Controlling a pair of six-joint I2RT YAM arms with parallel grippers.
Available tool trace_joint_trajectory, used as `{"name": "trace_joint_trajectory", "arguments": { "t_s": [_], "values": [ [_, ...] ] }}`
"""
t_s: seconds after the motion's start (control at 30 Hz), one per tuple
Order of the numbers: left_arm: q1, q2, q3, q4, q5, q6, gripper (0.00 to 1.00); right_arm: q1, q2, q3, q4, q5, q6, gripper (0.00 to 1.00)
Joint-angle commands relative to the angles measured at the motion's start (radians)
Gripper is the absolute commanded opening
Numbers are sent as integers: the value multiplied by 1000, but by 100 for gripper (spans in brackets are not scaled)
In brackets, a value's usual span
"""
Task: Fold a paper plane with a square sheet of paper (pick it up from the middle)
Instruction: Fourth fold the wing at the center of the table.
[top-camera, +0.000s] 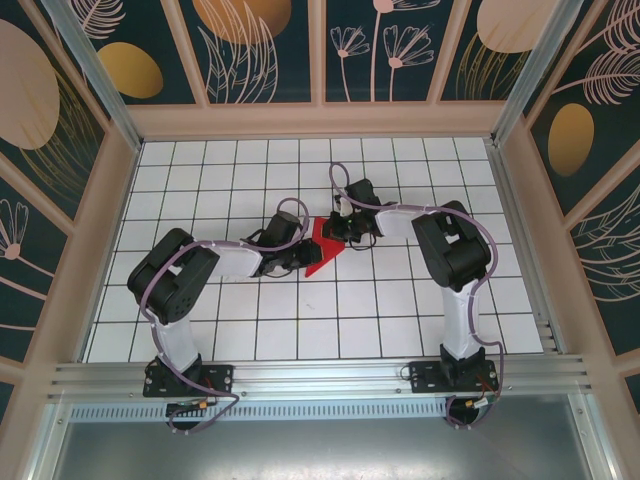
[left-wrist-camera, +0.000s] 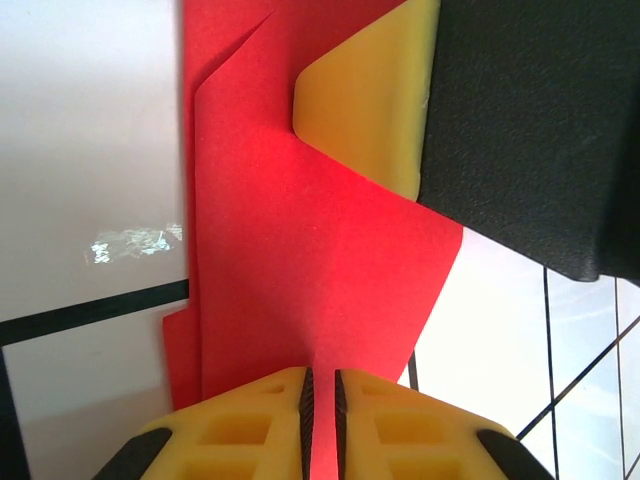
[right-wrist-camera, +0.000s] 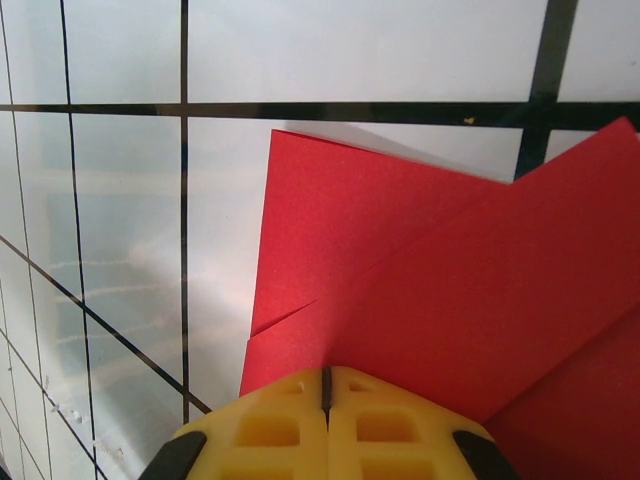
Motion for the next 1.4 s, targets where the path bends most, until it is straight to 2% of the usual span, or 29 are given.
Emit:
{"name": "trace_joint_trajectory", "arguments": {
  "t_s": [0.0, 0.5, 1.37],
  "values": [
    [3, 12, -2, -79, 7, 26, 18, 2, 107, -35, -93, 120, -25, 1],
    [-24, -25, -108, -48, 39, -4, 10, 2, 124, -28, -106, 126, -22, 0],
    [-83, -97, -208, -93, -13, -35, 6, -3, 148, -15, -120, 139, -8, 0]
  ]
}}
